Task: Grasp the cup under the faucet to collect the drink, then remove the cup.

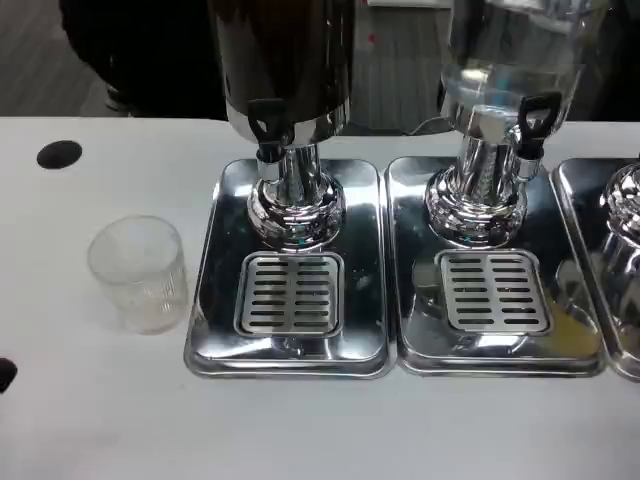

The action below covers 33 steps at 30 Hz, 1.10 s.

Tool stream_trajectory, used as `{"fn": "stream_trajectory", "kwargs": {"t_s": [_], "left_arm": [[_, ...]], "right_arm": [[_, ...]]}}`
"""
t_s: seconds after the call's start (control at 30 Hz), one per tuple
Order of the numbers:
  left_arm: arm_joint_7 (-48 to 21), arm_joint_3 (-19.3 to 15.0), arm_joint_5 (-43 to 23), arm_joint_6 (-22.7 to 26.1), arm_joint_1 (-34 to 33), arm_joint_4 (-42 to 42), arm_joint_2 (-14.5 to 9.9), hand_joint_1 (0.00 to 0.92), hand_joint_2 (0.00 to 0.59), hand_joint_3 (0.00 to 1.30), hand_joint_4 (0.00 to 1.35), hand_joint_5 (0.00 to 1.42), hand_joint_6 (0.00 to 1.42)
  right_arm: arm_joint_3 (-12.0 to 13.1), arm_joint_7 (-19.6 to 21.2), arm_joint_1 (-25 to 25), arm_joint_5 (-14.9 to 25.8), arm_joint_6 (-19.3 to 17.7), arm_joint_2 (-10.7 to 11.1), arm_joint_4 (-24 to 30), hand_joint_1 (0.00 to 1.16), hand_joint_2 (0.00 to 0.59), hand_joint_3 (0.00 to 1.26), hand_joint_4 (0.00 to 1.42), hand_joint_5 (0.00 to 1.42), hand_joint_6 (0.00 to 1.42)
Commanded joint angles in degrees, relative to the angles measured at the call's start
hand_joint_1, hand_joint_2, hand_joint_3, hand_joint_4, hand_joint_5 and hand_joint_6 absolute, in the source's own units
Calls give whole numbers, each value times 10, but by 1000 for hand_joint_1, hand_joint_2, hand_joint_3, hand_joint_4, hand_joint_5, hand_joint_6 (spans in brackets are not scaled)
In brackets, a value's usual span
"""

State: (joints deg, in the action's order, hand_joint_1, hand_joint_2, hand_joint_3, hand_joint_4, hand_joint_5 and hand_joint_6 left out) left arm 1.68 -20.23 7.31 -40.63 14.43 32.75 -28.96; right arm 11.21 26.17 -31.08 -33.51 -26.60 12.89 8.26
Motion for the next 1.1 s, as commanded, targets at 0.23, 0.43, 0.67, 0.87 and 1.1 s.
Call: {"fn": "stream_trajectory", "kwargs": {"t_s": [0.23, 0.43, 0.67, 0.87, 1.1], "left_arm": [[9, 29, 16, 34, -73, 69, -18, 358, 38, 0, 0, 38, 70], [21, 55, 39, 65, -118, 94, -25, 364, 34, 0, 0, 39, 71], [39, 101, 83, 97, -152, 95, -29, 367, 32, 0, 0, 50, 85], [45, 130, 97, 120, -175, 97, -27, 357, 32, 0, 0, 51, 87], [46, 157, 106, 137, -195, 92, -27, 342, 35, 0, 13, 52, 101]], "right_arm": [[-7, 2, 11, 0, -2, -3, 1, 590, 586, 321, 197, 97, 26], [-5, 0, 13, 4, -1, -2, 2, 587, 586, 321, 197, 97, 26], [0, -2, 14, 9, -1, -1, 7, 585, 586, 321, 197, 97, 26], [5, -3, 11, 15, -4, 1, 9, 583, 586, 321, 197, 97, 26], [7, -5, 8, 17, -6, 0, 19, 581, 586, 321, 203, 104, 26]]}}
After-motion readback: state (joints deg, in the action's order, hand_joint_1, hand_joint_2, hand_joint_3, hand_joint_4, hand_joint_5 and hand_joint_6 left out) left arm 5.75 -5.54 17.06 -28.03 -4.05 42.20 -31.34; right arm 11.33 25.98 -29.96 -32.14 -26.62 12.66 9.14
